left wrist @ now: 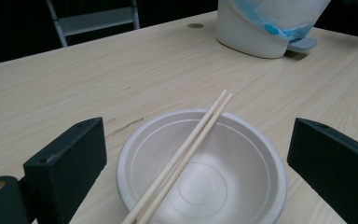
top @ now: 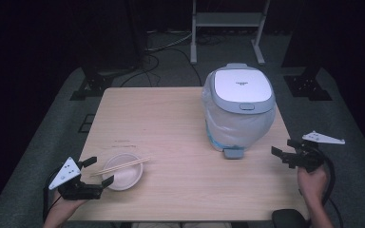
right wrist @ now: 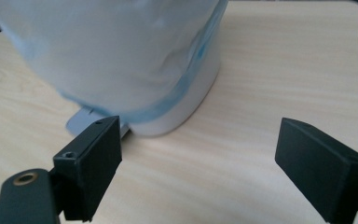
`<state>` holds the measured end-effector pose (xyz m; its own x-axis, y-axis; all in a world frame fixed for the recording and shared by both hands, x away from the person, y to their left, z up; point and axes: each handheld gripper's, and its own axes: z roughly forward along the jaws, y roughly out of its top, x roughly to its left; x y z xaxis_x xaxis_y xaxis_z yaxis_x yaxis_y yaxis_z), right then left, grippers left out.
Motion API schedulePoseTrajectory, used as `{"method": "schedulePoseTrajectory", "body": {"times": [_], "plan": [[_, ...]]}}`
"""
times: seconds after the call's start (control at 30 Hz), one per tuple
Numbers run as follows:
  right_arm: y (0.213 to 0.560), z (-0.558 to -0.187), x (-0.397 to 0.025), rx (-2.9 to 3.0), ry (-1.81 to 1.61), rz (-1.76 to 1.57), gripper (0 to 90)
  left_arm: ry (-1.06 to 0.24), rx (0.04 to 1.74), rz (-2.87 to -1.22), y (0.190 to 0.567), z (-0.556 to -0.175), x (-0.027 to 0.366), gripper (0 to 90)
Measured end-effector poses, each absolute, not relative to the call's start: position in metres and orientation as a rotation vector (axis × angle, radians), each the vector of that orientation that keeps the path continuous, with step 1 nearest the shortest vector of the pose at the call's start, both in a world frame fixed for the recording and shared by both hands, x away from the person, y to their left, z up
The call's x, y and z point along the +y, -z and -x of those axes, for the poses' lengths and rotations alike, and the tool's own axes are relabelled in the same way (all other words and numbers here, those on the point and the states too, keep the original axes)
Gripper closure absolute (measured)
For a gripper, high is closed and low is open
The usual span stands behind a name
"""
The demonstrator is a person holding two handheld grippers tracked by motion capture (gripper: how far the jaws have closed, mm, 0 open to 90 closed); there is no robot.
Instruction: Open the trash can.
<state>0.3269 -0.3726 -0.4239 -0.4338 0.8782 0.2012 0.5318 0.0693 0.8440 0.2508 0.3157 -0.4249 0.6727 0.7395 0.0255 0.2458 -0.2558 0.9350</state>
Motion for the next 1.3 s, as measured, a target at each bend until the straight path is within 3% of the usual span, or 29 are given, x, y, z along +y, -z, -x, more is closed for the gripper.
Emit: {"method": "schedulePoseTrajectory", "body": {"times": [0.5, 0.67, 0.93, 1.3], "plan": [[0.393, -0.388, -0.384, 1.990, -1.325, -1.431, 13.3, -0.564, 0.772, -1.813, 0.427, -0.252, 0.315, 3.6], [0.379, -0.425, -0.388, 1.949, -1.262, -1.471, 13.3, -0.562, 0.761, -1.818, 0.427, -0.254, 0.313, 3.7], [0.382, -0.471, -0.371, 1.951, -1.242, -1.470, 14.1, -0.557, 0.764, -1.815, 0.428, -0.255, 0.313, 3.8], [0.392, -0.497, -0.357, 1.885, -1.316, -1.440, 19.9, -0.551, 0.763, -1.821, 0.430, -0.255, 0.313, 4.0]]}}
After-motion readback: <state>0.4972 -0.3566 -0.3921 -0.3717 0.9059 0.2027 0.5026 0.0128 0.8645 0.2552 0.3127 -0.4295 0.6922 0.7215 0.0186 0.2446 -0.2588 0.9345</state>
